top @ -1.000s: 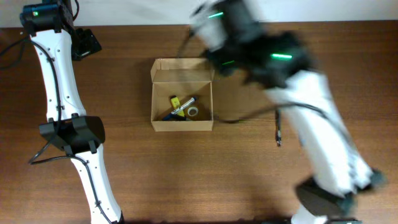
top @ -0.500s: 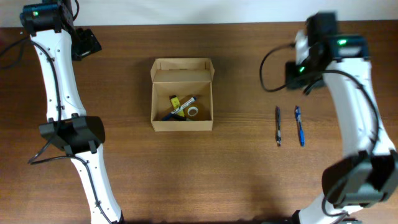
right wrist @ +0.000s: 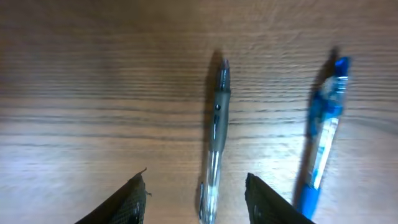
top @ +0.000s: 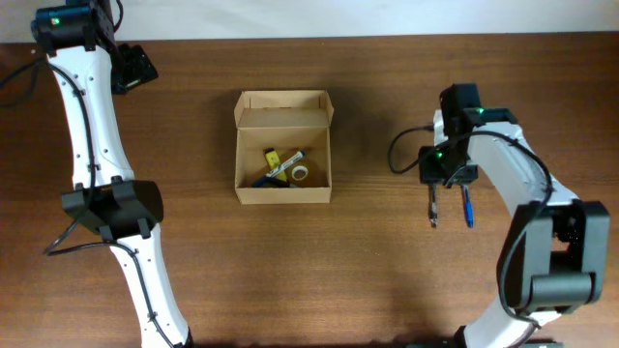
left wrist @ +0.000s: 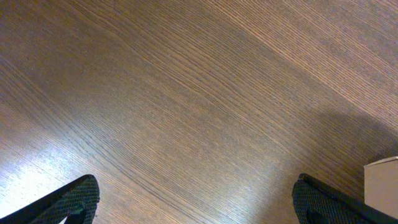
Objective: Pack container
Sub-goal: 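Lower the right gripper onto the clear gray pen and grasp it, then carry the gray pen into the box and release it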
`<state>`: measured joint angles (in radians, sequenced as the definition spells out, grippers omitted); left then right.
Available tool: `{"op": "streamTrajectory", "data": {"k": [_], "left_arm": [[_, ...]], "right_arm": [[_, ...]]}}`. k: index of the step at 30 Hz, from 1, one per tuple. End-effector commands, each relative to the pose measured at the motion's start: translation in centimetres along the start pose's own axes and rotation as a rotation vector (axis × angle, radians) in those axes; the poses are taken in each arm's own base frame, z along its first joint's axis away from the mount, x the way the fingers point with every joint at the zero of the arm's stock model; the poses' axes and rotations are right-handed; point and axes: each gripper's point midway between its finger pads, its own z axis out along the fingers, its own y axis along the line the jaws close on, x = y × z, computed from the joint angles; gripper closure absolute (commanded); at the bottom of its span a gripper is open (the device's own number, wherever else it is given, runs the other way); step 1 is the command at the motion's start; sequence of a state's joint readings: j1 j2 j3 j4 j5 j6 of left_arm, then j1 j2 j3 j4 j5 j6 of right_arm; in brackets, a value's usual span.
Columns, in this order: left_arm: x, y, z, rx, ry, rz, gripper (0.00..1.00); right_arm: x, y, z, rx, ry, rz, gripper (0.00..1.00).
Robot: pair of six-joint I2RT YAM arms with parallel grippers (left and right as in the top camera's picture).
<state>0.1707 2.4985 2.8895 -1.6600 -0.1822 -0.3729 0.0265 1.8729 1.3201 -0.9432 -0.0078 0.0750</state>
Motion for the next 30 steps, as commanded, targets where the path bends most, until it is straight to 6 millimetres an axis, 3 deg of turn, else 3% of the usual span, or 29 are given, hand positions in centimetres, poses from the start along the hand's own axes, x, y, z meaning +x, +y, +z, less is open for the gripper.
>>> {"op": "streamTrajectory", "data": {"k": [1, 8, 12, 15, 19, 23, 26, 28, 30], "left_arm": [[-0.1, 0.3, -0.1, -0.007, -0.007, 0.009, 0.0], [-0.1, 0.3, -0.1, -0.007, -0.007, 0.009, 0.0], [-0.1, 0.3, -0.1, -0.007, -0.007, 0.009, 0.0], [-0.1, 0.3, -0.1, -0.008, -0.007, 0.009, 0.0], [-0.1, 0.3, -0.1, -0.007, -0.007, 0.009, 0.0], [-0.1, 0.3, -0.1, -0.008, -0.007, 0.009, 0.0], [-0.1, 0.3, -0.1, -0.007, -0.007, 0.009, 0.0], [-0.1, 0.3, -0.1, -0.008, -0.007, 0.009, 0.0], [-0.1, 0.3, -0.1, -0.007, -0.007, 0.009, 0.0]], "right_arm": [[0.7, -0.5, 2.0, 0.024, 0.047, 0.019, 0.49], [1.1, -1.1, 5.0, 0.063, 0.101, 0.041, 0.53], [1.2, -1.1, 5.7, 0.064, 0.113, 0.04, 0.68], [1.3, -1.2, 6.1, 0.066, 0.122, 0.057, 0.96], [0.6, -0.3, 5.1, 0.021, 0.102, 0.053, 0.96], [-2.6, 1.8, -0.1, -0.075, -0.002, -0.012, 0.96], [-5.5, 4.2, -7.1, -0.146, -0.121, -0.116, 0.96], [-7.2, 6.6, -13.5, -0.182, -0.23, -0.25, 0.96], [-7.8, 9.2, -18.1, -0.199, -0.324, -0.396, 0.96]]}}
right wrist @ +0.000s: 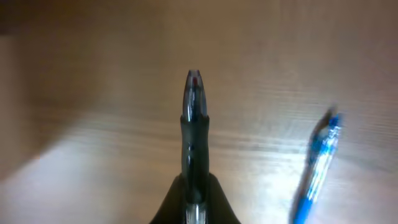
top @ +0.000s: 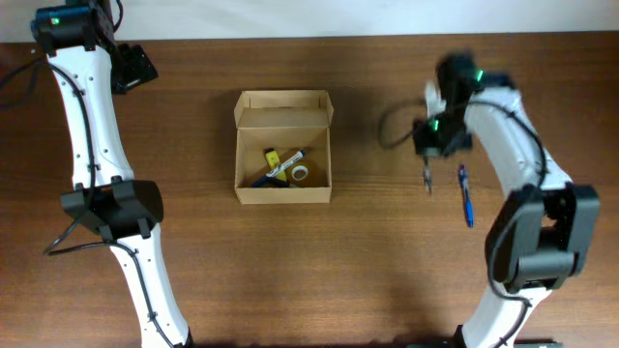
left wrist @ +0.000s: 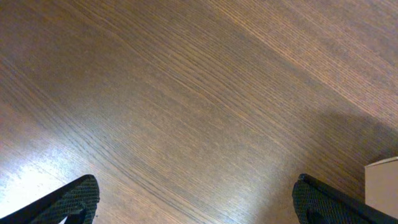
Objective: Pack container
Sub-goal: 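Carry the gray pen into the box and release it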
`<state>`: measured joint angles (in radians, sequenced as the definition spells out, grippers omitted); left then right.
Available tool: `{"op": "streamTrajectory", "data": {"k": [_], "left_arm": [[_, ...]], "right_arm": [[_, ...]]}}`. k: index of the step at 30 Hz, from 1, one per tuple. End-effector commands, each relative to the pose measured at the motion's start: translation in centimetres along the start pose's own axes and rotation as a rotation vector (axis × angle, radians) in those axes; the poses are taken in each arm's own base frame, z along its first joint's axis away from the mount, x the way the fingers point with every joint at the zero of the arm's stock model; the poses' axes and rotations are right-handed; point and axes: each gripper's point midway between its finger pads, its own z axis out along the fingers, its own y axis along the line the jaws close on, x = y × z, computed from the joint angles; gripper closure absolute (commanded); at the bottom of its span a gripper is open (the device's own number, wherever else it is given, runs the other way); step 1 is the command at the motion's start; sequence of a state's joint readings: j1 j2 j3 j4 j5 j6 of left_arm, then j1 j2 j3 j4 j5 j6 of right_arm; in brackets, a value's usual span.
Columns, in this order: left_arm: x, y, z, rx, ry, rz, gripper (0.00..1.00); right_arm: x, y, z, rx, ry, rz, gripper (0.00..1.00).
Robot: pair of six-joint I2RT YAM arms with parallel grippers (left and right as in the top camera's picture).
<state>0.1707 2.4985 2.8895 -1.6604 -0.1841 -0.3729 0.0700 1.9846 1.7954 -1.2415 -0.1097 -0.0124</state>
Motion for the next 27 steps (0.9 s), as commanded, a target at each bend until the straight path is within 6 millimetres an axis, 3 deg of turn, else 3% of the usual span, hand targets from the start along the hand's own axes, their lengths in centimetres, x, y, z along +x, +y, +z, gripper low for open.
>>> {"op": "streamTrajectory", "data": {"k": [1, 4, 6, 9, 11, 12, 15, 20, 24, 27], "left_arm": [[-0.1, 0.2, -0.1, -0.006, -0.006, 0.009, 0.0], [-0.1, 0.2, -0.1, -0.006, -0.007, 0.009, 0.0], [-0.1, 0.2, -0.1, -0.006, -0.007, 0.009, 0.0], [-0.1, 0.2, -0.1, -0.006, -0.007, 0.009, 0.0], [-0.1, 0.2, -0.1, -0.006, -0.007, 0.009, 0.0], [-0.1, 0.2, -0.1, -0.006, -0.007, 0.009, 0.0], [-0.1, 0.2, -0.1, -0.006, -0.006, 0.009, 0.0], [-0.1, 0.2, -0.1, -0.006, -0.006, 0.009, 0.0], [-0.1, 0.2, -0.1, -0.006, -0.007, 0.009, 0.0], [-0.1, 0.2, -0.1, -0.006, -0.007, 0.009, 0.0]], "right_arm": [[-3.9, 7.8, -11.8, -0.081, -0.31, -0.387, 0.96], [-3.7, 13.9, -16.1, -0.061, -0.426, -0.706, 0.96], [-2.7, 17.5, -16.8, -0.055, -0.457, -0.886, 0.96], [-0.5, 23.1, -15.3, -0.062, -0.438, -1.169, 0.96], [0.0, 25.5, -13.3, -0.044, -0.411, -1.264, 0.96], [0.0, 26.8, -10.8, -0.018, -0.367, -1.335, 0.96], [0.0, 27.9, -6.3, -0.023, -0.276, -1.425, 0.96], [-0.6, 28.1, 1.1, -0.047, -0.148, -1.422, 0.96], [-0.1, 27.8, 5.6, -0.063, -0.056, -1.42, 0.96], [0.2, 27.5, 7.8, -0.069, -0.01, -1.412, 0.96]]}}
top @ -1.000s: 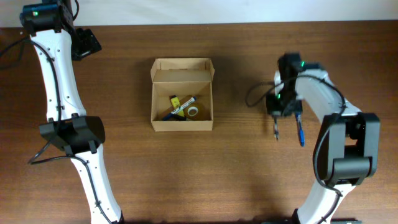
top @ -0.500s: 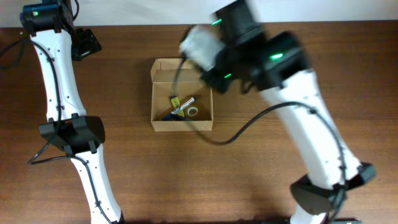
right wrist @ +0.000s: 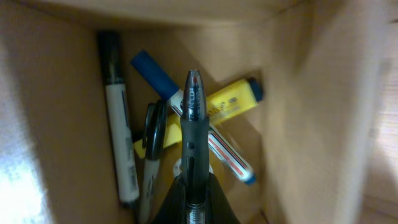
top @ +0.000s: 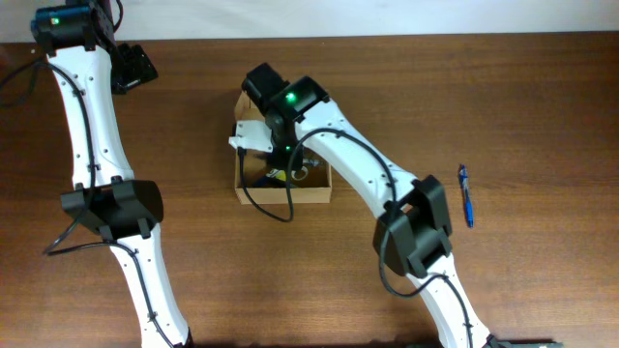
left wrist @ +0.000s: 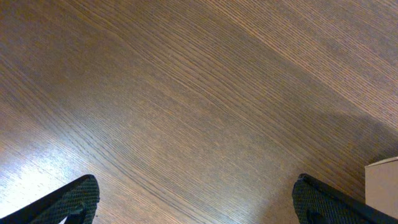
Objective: Pack container
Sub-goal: 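Carry the gray pen into the box and release it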
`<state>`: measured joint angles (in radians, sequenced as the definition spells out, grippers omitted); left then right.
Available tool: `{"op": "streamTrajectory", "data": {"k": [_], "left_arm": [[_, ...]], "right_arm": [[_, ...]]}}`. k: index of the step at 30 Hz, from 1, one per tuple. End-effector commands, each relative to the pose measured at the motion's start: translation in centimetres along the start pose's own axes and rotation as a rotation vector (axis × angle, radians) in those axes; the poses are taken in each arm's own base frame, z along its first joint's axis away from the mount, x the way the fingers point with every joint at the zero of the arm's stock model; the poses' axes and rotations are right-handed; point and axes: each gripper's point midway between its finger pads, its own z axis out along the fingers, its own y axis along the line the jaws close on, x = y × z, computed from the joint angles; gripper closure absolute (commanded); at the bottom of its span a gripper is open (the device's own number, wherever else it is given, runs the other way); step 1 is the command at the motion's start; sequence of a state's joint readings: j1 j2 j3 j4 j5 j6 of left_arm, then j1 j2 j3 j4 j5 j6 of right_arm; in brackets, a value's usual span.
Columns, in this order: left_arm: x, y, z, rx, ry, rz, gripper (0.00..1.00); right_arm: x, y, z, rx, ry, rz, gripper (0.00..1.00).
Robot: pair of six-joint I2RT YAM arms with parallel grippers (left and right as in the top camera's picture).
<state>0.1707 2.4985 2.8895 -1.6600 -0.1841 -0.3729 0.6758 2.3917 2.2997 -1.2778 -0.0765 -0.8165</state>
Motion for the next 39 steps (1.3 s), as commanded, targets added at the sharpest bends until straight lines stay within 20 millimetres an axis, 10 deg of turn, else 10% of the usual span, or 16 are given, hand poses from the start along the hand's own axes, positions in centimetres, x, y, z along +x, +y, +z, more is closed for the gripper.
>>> {"op": "streamTrajectory", "data": {"k": [1, 20, 23, 31, 39], "left_arm": [[-0.1, 0.2, -0.1, -0.006, -0.006, 0.009, 0.0], [-0.1, 0.2, -0.1, -0.006, -0.006, 0.009, 0.0], [-0.1, 0.2, -0.1, -0.006, -0.006, 0.009, 0.0], [-0.1, 0.2, -0.1, -0.006, -0.006, 0.009, 0.0], [-0.1, 0.2, -0.1, -0.006, -0.006, 0.009, 0.0]], "right_arm": [[0.4, 0.2, 1.7, -0.026, 0.021, -0.001, 0.96], [1.1, 2.1, 5.4, -0.143, 0.054, 0.163, 0.95], [1.3, 2.1, 4.6, -0.136, 0.067, 0.18, 0.7], [0.5, -1.7, -5.9, 0.132, 0.008, 0.346, 0.66], [6.3, -5.5, -25.4, 0.57, -0.217, 0.728, 0.57]]}}
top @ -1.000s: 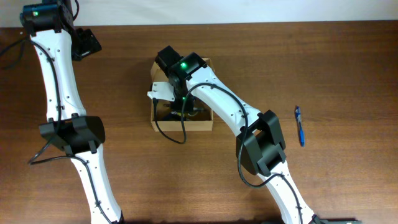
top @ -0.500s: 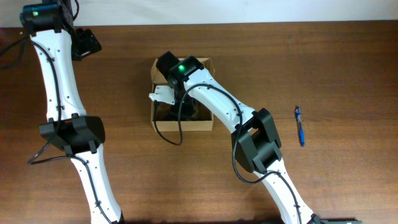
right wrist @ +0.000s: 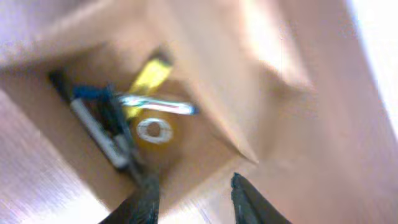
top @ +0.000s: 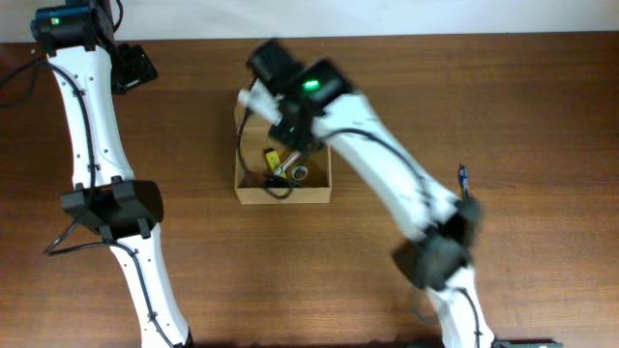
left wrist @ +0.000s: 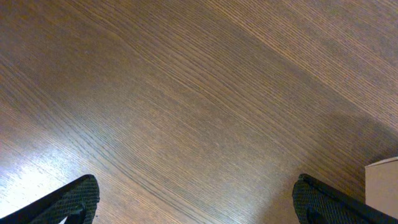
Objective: Pack container
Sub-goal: 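Carry the gray pen into the box and release it, then grasp the blue pen with the right gripper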
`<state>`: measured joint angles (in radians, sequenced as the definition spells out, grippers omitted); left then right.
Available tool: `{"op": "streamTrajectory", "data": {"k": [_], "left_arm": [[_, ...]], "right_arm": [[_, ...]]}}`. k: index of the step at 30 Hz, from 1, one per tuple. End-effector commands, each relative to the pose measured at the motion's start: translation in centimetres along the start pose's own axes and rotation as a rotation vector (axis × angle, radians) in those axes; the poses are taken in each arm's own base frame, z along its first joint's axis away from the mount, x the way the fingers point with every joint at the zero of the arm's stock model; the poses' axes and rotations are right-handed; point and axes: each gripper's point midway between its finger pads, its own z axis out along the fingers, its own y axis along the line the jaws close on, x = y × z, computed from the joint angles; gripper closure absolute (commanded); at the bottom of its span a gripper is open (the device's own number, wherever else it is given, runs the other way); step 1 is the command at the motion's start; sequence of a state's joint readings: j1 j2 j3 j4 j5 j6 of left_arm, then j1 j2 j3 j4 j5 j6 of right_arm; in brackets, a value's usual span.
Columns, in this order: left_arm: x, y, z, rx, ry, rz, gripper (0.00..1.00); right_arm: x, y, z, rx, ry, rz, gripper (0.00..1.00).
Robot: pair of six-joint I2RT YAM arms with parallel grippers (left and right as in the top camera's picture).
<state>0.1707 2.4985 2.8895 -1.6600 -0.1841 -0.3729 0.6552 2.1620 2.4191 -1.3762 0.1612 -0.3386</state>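
An open cardboard box (top: pixel 283 197) stands mid-table. Inside it lie a yellow highlighter (right wrist: pixel 148 78), a tape roll (right wrist: pixel 153 130) and several pens and markers, too blurred to tell apart. My right gripper (right wrist: pixel 196 199) is open and holds nothing, just above the box's edge; in the overhead view the right arm is a blur across the box. A blue pen (top: pixel 461 177) lies on the table at the right, partly behind that arm. My left gripper (left wrist: pixel 199 202) is open over bare wood at the far left corner (top: pixel 135 68).
The box's raised back flaps (top: pixel 283 100) stand beside the right wrist. A pale corner of the box (left wrist: pixel 382 183) shows at the right edge of the left wrist view. The table top is brown wood (top: pixel 193 280).
My right gripper was shut on a grey pen inside the box; now it is open and empty, back over the box's edge. The left arm has not moved.
My right gripper stood open around a grey pen on the table at the right, beside the blue pen. Then it was shut on the grey pen, lifted off the table. Then it held the pen inside the box. Now its fingers are open and empty.
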Motion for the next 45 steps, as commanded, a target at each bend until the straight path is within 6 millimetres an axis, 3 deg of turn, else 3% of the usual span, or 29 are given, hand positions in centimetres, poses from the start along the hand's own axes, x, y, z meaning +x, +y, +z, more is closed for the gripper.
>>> {"op": "streamTrajectory", "data": {"k": [1, 4, 5, 7, 9, 10, 11, 14, 18, 22, 27, 34, 38, 39, 45], "left_arm": [[-0.1, 0.2, -0.1, -0.006, -0.006, 0.009, 0.0], [-0.1, 0.2, -0.1, -0.006, -0.006, 0.009, 0.0], [-0.1, 0.2, -0.1, -0.006, -0.006, 0.009, 0.0], [-0.1, 0.2, -0.1, -0.006, -0.006, 0.009, 0.0], [-0.1, 0.2, -0.1, -0.006, -0.006, 0.009, 0.0], [-0.1, 0.2, -0.1, -0.006, -0.006, 0.009, 0.0], [-0.1, 0.2, -0.1, -0.006, -0.006, 0.009, 0.0], [-0.1, 0.2, -0.1, -0.006, -0.006, 0.009, 0.0], [-0.1, 0.2, -0.1, -0.006, -0.006, 0.009, 0.0], [-0.1, 0.2, -0.1, -0.006, -0.006, 0.009, 0.0], [-0.1, 0.2, -0.1, -0.006, -0.006, 0.009, 0.0], [-0.1, 0.2, -0.1, -0.006, -0.006, 0.009, 0.0], [-0.1, 0.2, -0.1, -0.006, -0.006, 0.009, 0.0], [-0.1, 0.2, -0.1, -0.006, -0.006, 0.009, 0.0], [-0.1, 0.2, -0.1, -0.006, -0.006, 0.009, 0.0]], "right_arm": [[2.1, -8.4, -10.8, 0.223, -0.17, 0.294, 0.56], [6.7, -14.0, -13.7, 0.305, -0.175, 0.493, 0.56], [9.2, -16.0, -13.7, 0.316, -0.146, 0.579, 0.55], [12.8, -18.1, -12.6, 0.281, -0.091, 0.694, 0.55], [17.0, -19.3, -9.9, 0.208, 0.003, 0.796, 0.55], [20.4, -19.6, -7.4, 0.154, 0.093, 0.865, 0.55], [22.3, -19.5, -5.6, 0.113, 0.143, 0.908, 0.54], [26.3, -18.5, -0.5, -0.002, 0.225, 1.0, 0.5], [31.5, -17.6, 4.7, 0.009, 0.324, 1.048, 0.48], [34.3, -16.5, 8.5, 0.006, 0.333, 1.011, 0.46], [35.8, -14.6, 11.0, -0.015, 0.35, 0.972, 0.47], [37.3, -13.1, 13.5, -0.039, 0.388, 0.975, 0.48], [37.9, -12.5, 14.5, -0.055, 0.415, 0.977, 0.7], [38.0, -12.3, 14.8, -0.061, 0.423, 0.977, 0.71], [39.0, -11.0, 16.1, -0.099, 0.475, 0.984, 0.68]]}}
